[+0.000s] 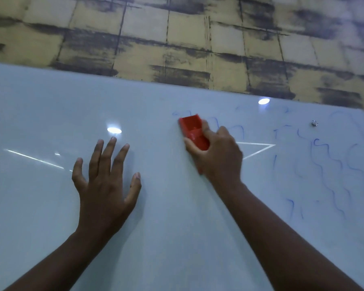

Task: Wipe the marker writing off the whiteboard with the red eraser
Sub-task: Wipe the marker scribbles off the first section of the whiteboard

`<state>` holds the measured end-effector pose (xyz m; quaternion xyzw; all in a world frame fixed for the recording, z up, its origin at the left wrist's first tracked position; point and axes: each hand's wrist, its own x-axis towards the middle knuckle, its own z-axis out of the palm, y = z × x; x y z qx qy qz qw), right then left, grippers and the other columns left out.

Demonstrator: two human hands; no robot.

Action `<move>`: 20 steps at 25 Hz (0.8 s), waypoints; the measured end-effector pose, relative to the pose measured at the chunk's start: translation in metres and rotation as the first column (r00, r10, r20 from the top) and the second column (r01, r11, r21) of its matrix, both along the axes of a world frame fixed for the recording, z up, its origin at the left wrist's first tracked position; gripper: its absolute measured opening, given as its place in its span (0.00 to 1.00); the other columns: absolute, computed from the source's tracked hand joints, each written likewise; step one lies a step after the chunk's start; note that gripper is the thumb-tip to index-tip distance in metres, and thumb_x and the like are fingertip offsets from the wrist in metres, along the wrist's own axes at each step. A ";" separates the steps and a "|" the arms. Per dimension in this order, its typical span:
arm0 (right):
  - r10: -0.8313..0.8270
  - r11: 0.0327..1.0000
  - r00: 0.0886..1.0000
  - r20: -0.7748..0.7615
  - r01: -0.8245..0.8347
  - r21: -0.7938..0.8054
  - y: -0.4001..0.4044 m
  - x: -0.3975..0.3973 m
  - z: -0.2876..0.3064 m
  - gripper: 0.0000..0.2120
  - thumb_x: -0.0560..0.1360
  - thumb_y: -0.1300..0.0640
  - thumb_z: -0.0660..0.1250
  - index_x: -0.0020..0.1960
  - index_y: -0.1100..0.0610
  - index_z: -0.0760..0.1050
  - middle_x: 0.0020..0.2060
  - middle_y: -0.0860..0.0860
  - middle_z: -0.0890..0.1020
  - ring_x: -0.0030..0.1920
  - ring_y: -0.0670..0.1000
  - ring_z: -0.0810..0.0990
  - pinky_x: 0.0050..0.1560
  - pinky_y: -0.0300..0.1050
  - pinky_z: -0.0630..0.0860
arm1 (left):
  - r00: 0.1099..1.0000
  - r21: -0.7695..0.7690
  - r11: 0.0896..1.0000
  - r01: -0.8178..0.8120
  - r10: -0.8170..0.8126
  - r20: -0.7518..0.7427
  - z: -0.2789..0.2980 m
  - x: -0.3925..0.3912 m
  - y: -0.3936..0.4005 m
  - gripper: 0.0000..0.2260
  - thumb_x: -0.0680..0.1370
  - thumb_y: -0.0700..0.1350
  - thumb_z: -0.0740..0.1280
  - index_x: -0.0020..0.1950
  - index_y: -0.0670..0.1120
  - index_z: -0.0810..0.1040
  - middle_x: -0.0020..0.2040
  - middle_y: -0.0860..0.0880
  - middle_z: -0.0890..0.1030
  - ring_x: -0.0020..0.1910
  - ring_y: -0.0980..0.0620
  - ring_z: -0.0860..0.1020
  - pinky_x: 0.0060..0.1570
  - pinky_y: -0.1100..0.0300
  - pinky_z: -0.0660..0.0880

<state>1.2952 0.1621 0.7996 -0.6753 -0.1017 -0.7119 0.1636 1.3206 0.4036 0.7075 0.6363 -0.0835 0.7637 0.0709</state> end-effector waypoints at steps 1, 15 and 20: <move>0.008 0.999 1.000 0.000 -0.008 0.054 -0.017 0.000 0.002 0.34 0.75 0.31 0.65 0.77 0.43 0.70 0.48 0.52 0.73 0.54 0.57 0.79 0.46 0.50 0.75 | 1.000 0.011 1.000 -0.007 0.007 0.008 0.013 0.000 0.004 0.30 0.82 0.57 0.57 0.82 0.45 0.69 0.84 0.43 0.63 0.85 0.43 0.57 0.77 0.32 0.52; 0.053 0.985 0.996 0.074 -0.065 0.158 0.005 0.006 0.043 0.32 0.76 0.33 0.67 0.73 0.50 0.75 0.44 0.53 0.76 0.47 0.58 0.80 0.43 0.46 0.68 | 0.996 0.025 0.996 -0.088 0.088 0.009 0.077 0.024 0.029 0.32 0.84 0.58 0.50 0.86 0.45 0.59 0.87 0.43 0.56 0.86 0.43 0.55 0.81 0.33 0.50; 0.100 0.986 0.989 0.107 -0.084 -0.141 0.097 0.008 0.040 0.34 0.78 0.33 0.65 0.77 0.51 0.69 0.50 0.51 0.78 0.47 0.49 0.75 0.45 0.42 0.73 | 0.997 0.057 0.996 -0.074 0.074 0.002 0.079 0.028 0.033 0.32 0.85 0.60 0.48 0.87 0.46 0.57 0.87 0.45 0.54 0.86 0.44 0.52 0.82 0.33 0.49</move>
